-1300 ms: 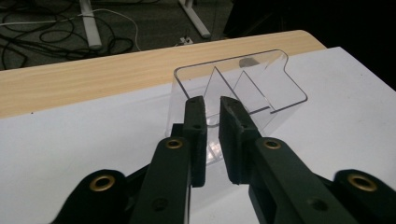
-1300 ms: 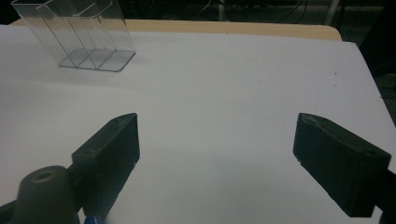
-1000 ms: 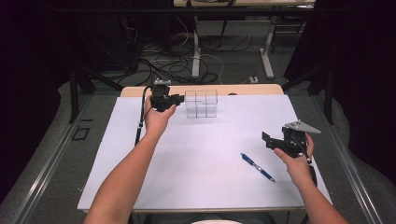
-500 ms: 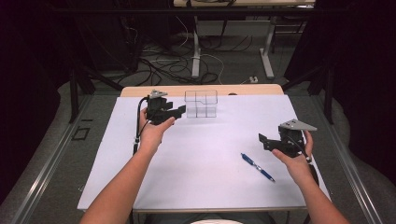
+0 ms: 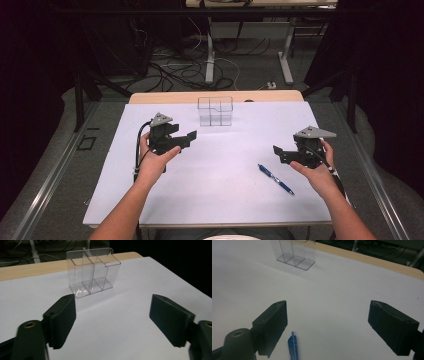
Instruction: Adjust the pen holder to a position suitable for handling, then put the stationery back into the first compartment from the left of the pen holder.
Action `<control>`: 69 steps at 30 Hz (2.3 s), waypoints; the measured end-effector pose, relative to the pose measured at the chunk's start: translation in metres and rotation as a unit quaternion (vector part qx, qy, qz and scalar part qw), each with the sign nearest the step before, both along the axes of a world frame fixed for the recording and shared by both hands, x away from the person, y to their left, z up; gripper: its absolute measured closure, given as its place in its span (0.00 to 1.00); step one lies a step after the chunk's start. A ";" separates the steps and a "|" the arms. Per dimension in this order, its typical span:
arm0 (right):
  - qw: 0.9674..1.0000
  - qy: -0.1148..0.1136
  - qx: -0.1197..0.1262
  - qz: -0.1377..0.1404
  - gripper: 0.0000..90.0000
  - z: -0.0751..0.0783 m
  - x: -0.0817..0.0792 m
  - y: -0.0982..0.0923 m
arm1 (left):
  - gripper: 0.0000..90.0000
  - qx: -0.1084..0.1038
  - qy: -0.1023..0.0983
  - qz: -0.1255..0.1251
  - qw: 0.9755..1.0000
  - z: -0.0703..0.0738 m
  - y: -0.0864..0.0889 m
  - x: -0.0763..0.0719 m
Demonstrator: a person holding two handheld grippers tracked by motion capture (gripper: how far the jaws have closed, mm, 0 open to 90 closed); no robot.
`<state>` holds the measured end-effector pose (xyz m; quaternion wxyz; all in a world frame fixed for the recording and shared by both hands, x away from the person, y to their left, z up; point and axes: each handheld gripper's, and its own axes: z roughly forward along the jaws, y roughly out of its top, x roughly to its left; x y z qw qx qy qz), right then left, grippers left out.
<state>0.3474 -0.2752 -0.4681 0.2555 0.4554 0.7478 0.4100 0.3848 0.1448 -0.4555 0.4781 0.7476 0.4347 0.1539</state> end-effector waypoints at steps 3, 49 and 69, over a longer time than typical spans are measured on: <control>1.000 0.013 -0.012 0.022 0.19 -0.001 0.000 0.002 | 0.12 0.011 0.003 -0.001 1.000 -0.004 0.004 -0.007; 0.951 0.239 -0.149 0.126 0.72 -0.040 -0.001 0.026 | 0.05 0.018 0.004 0.013 1.000 -0.029 0.027 -0.043; 0.938 0.300 -0.146 0.097 0.80 -0.055 0.005 0.027 | 0.05 0.022 -0.001 0.016 1.000 -0.029 0.030 -0.045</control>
